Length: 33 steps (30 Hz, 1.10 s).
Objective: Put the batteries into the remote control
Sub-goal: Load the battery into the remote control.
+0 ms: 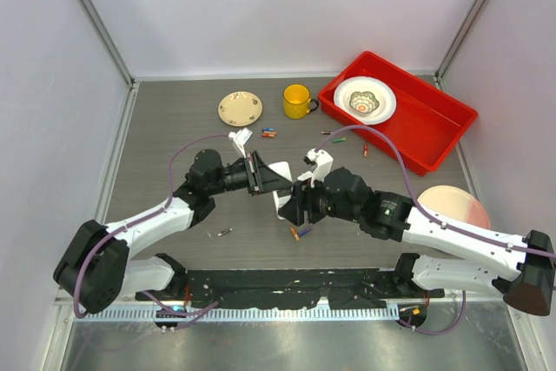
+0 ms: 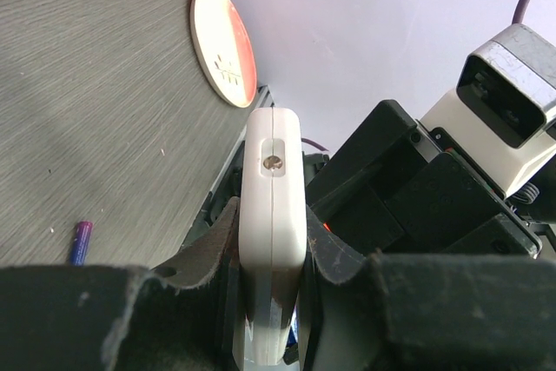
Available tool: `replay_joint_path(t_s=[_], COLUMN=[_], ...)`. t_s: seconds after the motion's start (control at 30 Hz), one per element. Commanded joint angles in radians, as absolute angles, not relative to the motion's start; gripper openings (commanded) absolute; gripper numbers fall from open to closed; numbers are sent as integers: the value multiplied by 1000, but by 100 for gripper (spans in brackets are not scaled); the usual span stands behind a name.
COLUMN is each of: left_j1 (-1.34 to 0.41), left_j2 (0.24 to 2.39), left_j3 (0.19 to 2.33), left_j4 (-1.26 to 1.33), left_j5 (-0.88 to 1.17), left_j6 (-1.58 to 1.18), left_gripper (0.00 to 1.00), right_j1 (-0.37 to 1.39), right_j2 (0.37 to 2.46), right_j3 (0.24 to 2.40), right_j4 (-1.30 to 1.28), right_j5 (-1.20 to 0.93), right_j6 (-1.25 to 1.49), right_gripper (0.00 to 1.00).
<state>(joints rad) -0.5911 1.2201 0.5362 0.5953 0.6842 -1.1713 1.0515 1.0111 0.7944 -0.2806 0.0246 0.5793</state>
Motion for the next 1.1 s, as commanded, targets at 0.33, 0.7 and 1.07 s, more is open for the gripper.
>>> replay_joint_path(t_s=[0.33, 0.7, 1.07], left_j1=[-560, -543, -543], left_j2=[1210, 1241, 1243], left_j3=[620, 647, 655], left_j4=[732, 778, 749], left_j5=[788, 854, 897], left_j6=[-1244, -1304, -1316], left_gripper=[0, 0, 0], right_j1=[1049, 1051, 1045], right_j2=[1083, 1127, 1158], right_j3=[847, 890, 894], right_j4=[-537, -643, -653], right_j5=[98, 201, 207], right_j6=[399, 327, 308], right_gripper=[6, 3, 1])
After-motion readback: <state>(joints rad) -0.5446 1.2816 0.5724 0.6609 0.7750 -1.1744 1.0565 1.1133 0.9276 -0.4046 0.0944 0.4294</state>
